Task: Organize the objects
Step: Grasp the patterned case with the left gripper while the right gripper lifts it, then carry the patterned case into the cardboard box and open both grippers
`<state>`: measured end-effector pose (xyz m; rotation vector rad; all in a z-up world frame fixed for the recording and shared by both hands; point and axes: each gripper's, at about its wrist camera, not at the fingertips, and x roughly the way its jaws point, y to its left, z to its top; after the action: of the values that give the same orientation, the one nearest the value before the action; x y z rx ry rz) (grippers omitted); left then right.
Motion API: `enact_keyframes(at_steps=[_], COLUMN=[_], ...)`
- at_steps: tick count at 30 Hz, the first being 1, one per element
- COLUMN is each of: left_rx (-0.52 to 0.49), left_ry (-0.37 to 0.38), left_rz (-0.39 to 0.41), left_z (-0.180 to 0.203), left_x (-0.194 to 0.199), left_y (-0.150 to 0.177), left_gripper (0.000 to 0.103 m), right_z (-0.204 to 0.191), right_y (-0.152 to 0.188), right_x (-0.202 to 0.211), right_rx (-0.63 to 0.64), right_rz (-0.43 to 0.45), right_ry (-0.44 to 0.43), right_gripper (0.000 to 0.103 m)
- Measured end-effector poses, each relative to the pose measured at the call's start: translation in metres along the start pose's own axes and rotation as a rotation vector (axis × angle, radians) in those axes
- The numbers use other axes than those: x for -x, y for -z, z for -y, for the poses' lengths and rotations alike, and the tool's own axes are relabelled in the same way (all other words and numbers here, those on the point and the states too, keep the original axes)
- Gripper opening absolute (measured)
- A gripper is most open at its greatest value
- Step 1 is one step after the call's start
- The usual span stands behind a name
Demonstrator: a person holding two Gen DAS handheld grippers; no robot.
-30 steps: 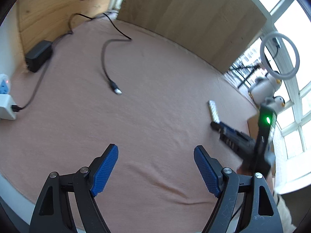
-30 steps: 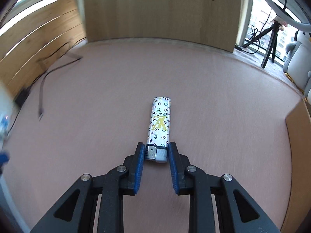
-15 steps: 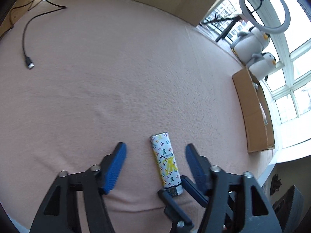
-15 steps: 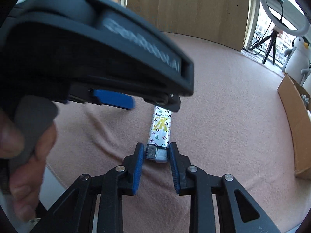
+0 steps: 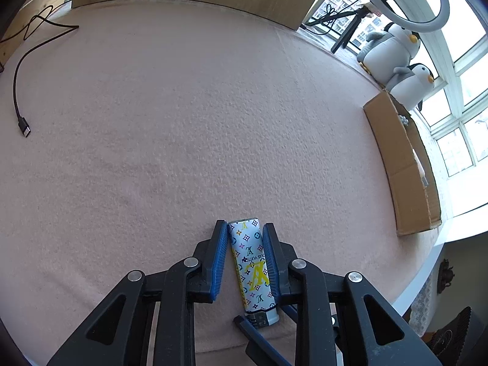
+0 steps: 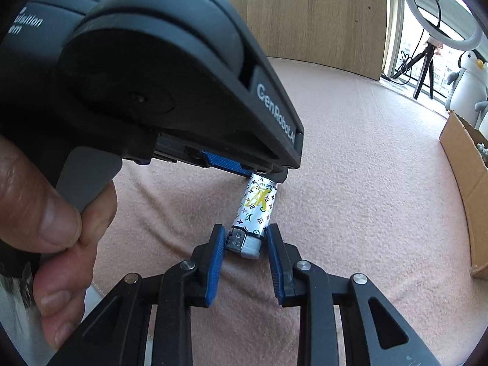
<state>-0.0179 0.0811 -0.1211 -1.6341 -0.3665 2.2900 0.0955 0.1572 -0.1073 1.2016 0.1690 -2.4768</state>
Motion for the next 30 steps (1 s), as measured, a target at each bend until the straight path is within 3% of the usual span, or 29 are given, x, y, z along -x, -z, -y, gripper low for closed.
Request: enact_keyframes(at_steps=[6,19,30], left_rx=[0.004,-0.089,-0.102], left_ry=[0.021,0.076,0.079], left_rz=[0.022,0.175,0.182], left_z=[0.001,0.032,0.045], left_x=[0.012,0.090,0.088], left_y=[-0.010,-0.048,-0.059], left_gripper=[0.025,0.025,0.025], right_z=[0.008,0.025,0.020], right_y=[-0.010,-0.058,-0.060], right_x=[0.010,0.067,0.064], right_rx=[-0.005,0.030,0.027], right_rz=[0.030,0.200,0.211], right_ry=[0.000,0.079,0.087], right_gripper=[0.024,0.024,0.024])
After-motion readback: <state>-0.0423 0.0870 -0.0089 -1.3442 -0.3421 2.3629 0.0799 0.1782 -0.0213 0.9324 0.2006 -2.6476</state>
